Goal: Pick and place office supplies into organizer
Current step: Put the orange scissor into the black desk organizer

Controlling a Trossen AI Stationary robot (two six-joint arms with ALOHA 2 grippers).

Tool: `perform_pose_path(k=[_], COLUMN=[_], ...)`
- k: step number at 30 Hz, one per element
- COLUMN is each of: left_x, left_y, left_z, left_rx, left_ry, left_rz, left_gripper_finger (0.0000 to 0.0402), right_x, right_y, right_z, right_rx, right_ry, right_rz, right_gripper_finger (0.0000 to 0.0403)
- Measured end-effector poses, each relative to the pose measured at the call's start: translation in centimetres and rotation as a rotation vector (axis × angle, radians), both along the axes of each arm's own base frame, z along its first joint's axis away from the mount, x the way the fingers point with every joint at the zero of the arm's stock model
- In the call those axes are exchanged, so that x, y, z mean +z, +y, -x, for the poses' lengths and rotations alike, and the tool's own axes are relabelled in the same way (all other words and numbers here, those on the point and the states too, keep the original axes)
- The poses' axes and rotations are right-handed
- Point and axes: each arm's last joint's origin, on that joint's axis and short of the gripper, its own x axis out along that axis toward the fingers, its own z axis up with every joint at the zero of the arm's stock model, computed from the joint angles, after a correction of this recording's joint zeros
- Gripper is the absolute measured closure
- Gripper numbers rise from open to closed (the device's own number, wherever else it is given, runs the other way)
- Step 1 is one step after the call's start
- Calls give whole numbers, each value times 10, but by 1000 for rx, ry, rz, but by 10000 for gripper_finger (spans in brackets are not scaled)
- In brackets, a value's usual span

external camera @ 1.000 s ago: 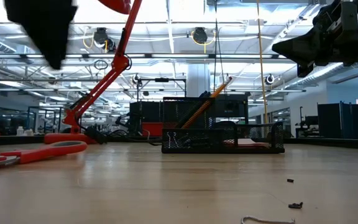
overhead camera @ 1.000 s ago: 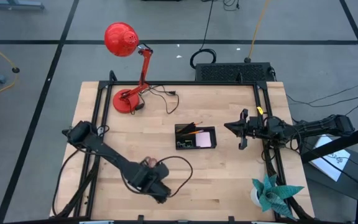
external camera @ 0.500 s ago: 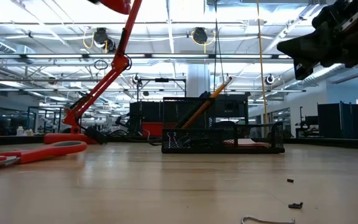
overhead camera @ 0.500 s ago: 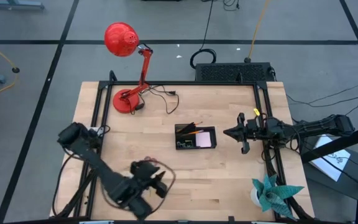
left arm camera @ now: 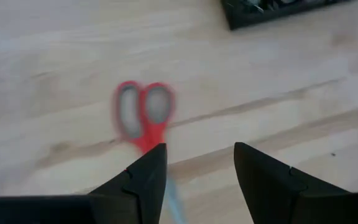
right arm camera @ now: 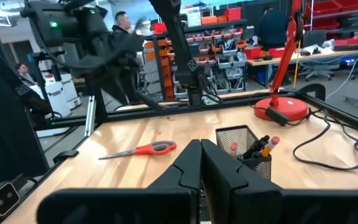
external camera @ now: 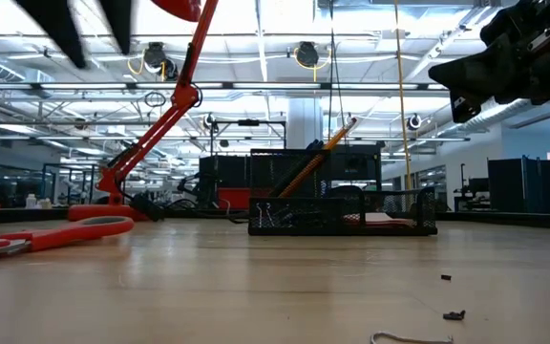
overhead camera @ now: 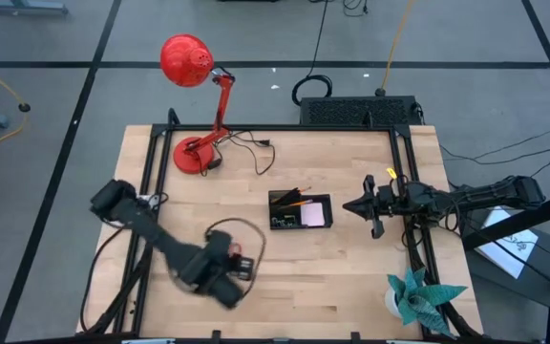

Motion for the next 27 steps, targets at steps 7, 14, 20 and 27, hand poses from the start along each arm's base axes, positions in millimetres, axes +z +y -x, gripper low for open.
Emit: perform_pose_path(k=[7, 14, 20, 27], left_x=[-1, -20, -46, -70], left_y=[38, 43, 40, 37], left_z=[-36, -45, -53, -57], left_rx=[-83, -162, -165, -114], left_ry=[15, 131, 238, 316], left_rz=[94, 81, 115, 110], left_gripper_finger=[214, 182, 111, 75], right_x=[1, -2, -3, -5], right_y=[0, 1, 1, 1], right_z=[0, 0, 0, 0], right_rx=[-1, 23, 26, 28], right_ry=[-9, 21, 34, 51], right_rz=[1, 3, -22, -22], right_gripper_finger=[399, 399, 399, 399])
